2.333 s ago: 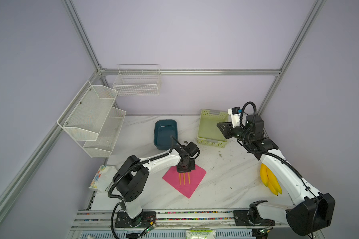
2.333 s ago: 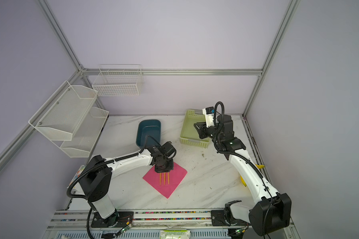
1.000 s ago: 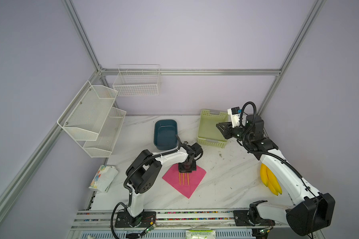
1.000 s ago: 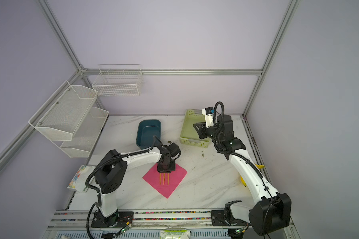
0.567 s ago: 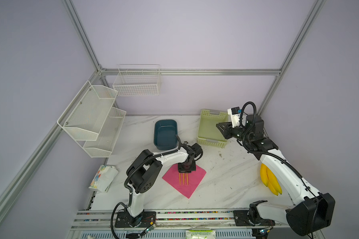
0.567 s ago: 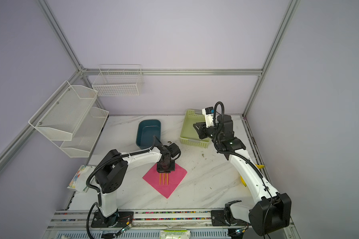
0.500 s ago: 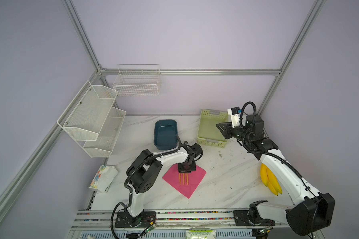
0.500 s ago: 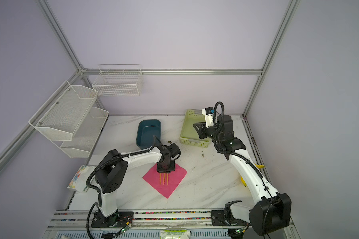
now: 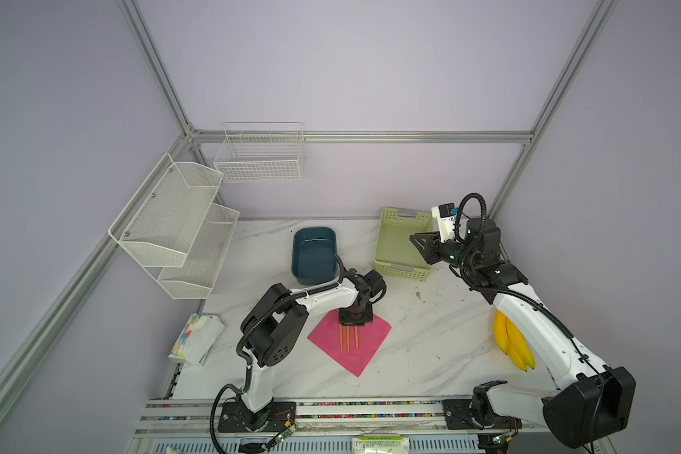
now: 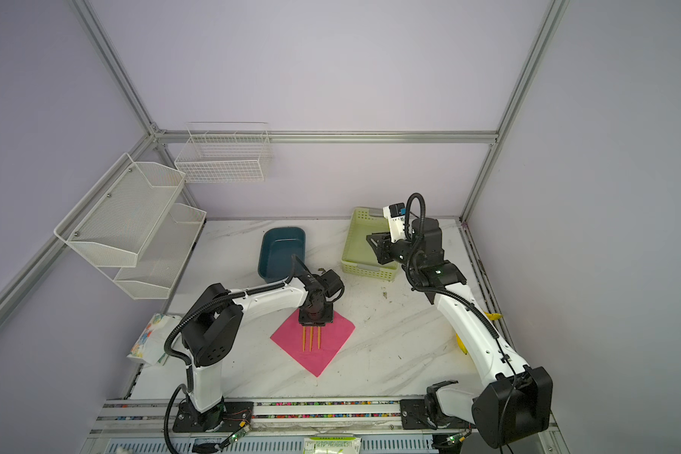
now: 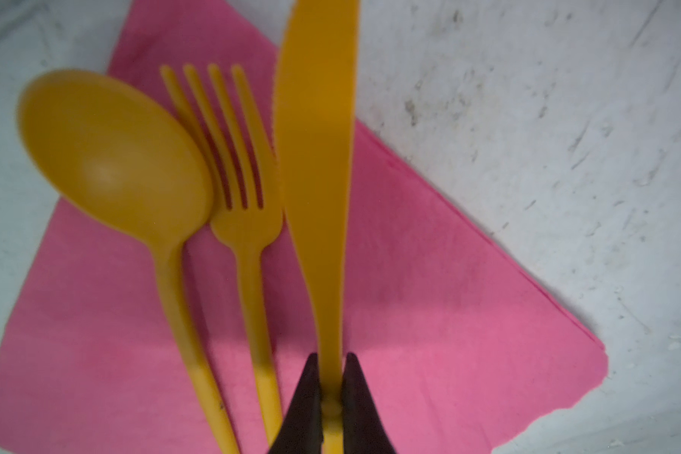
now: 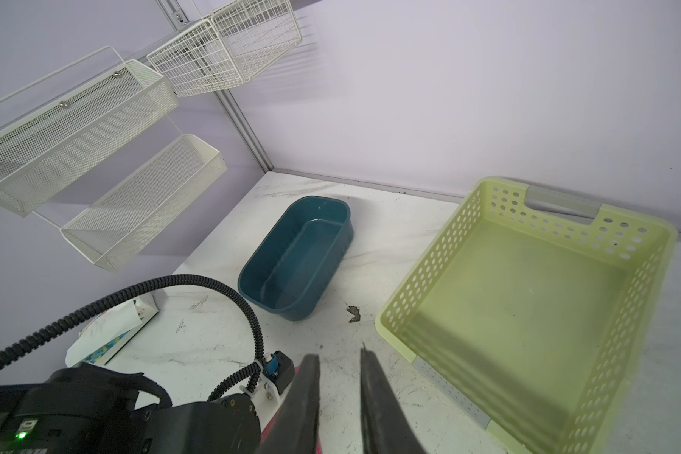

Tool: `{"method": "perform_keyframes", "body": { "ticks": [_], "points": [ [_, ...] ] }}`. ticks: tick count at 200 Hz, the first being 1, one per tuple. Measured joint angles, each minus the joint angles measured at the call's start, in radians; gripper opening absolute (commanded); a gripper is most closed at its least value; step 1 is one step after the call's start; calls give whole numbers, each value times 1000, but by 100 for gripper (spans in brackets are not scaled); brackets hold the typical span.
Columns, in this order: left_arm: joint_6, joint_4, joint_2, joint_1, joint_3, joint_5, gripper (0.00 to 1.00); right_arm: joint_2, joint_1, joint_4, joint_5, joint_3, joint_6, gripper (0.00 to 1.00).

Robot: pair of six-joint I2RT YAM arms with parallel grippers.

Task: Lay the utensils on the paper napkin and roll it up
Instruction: 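Lower the knife beside the fork on the napkin with the left gripper, then open the left gripper and raise it while the right gripper moves over the napkin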

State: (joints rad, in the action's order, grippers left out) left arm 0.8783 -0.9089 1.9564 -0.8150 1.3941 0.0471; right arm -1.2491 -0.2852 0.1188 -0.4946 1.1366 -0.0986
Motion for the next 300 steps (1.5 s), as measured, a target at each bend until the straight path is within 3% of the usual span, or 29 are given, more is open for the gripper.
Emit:
{"method": "perform_keyframes", "body": {
  "ticks": [226,300],
  "points": [
    [1,-32,5,0,18,5,21,0,0,0,2,-2,1,23],
    [-31,-56,-185,56,74,53,20,-18,-5,61,45,4,-83,16]
  ]
}}
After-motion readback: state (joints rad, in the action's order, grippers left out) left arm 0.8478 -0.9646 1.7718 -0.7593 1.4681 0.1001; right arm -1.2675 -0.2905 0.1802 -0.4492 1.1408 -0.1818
